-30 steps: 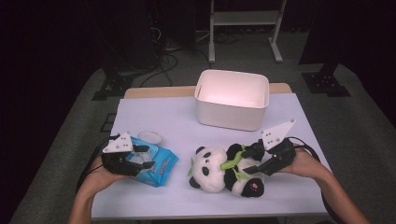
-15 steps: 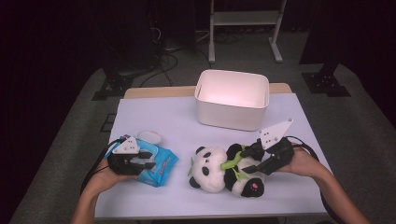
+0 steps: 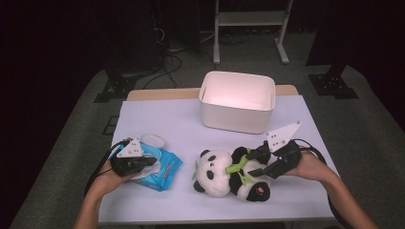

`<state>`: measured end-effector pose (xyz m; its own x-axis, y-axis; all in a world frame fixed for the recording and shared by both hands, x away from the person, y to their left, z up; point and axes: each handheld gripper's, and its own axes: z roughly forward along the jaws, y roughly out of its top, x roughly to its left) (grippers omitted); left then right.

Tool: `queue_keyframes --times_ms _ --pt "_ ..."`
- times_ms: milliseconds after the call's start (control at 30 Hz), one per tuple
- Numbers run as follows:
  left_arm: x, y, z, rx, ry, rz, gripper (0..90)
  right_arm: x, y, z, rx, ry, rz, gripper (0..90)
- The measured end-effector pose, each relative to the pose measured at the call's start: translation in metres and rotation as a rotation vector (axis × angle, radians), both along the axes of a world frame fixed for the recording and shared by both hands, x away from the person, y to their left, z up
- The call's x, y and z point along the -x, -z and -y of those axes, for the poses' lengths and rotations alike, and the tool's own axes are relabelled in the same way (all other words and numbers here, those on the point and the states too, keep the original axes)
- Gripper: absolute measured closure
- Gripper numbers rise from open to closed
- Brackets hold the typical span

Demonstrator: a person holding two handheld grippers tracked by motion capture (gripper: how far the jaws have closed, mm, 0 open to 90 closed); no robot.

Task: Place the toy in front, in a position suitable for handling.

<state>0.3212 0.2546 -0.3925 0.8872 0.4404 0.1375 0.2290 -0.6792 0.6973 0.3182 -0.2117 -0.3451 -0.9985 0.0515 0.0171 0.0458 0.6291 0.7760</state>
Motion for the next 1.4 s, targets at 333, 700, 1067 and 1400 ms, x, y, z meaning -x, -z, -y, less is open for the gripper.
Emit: queue_keyframes --times_ms 333,700,1067,1400 --pt "0.0 -0.002 -0.003 0.021 0.008 -0.022 69.3 0.0 0.0 0.003 -0.006 0.003 0.0 44.6" --pt "-0.001 0.006 0.002 0.034 0.011 -0.021 46.5 0.001 0.001 0.001 -0.005 -0.005 -0.006 44.7" --pt "-0.003 0.008 0.001 -0.008 -0.012 0.031 68.3 0.001 0.001 -0.002 -0.008 -0.018 -0.005 44.7" --pt "-0.002 0.0 0.001 0.002 0.011 0.022 87.8 -0.001 0.001 0.001 -0.017 -0.007 -0.006 44.6"
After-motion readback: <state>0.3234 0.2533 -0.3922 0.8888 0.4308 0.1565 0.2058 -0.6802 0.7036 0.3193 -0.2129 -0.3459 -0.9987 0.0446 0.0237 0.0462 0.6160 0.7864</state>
